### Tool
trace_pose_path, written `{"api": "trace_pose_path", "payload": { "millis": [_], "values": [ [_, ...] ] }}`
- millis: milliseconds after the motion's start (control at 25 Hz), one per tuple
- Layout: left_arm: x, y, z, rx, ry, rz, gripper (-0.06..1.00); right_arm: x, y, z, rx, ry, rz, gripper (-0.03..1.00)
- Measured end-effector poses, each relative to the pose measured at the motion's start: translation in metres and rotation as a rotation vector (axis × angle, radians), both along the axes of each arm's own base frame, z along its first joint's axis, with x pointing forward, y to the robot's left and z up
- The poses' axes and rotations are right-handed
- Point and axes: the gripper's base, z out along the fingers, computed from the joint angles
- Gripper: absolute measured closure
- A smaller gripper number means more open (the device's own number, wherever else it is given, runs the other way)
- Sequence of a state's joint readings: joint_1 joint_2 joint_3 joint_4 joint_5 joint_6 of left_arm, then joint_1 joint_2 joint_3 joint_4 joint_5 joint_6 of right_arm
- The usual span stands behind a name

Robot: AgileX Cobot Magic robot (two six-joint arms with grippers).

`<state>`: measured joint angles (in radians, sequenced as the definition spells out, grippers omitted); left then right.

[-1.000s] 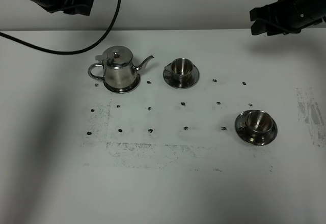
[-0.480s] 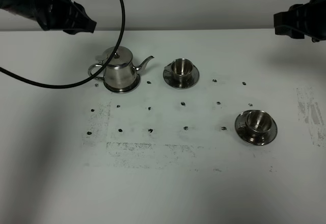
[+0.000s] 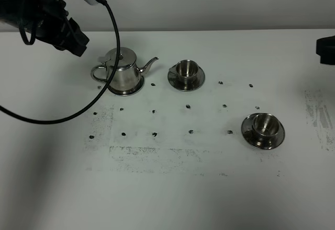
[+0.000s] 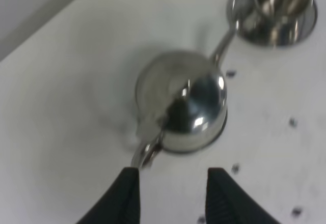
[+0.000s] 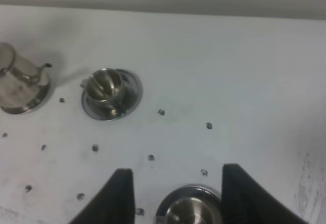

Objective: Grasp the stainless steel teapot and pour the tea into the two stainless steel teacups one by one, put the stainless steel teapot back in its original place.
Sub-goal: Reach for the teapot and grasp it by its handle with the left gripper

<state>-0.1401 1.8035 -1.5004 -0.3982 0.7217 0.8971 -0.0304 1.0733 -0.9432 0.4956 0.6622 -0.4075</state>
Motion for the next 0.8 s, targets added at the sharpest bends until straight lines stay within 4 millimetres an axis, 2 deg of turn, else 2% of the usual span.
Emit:
{"api": "trace_pose_path", "payload": {
  "millis": [280, 440, 600, 800],
  "values": [
    [-0.014, 0.021, 0.002, 0.245, 0.064, -0.104, 0.64, -0.077, 0.005, 0.027, -0.047, -0.105, 0.065, 0.58],
    [-0.016, 0.026, 0.001, 0.3, 0.085, -0.119, 0.64, -0.112, 0.006, 0.032, -0.081, -0.137, 0.086, 0.58],
    [-0.017, 0.026, 0.002, 0.332, 0.069, -0.165, 0.64, -0.143, 0.005, 0.027, -0.101, -0.132, 0.073, 0.58],
    [-0.017, 0.026, 0.002, 0.393, 0.042, -0.258, 0.64, -0.174, 0.002, 0.003, -0.14, -0.127, 0.041, 0.58]
  ]
}}
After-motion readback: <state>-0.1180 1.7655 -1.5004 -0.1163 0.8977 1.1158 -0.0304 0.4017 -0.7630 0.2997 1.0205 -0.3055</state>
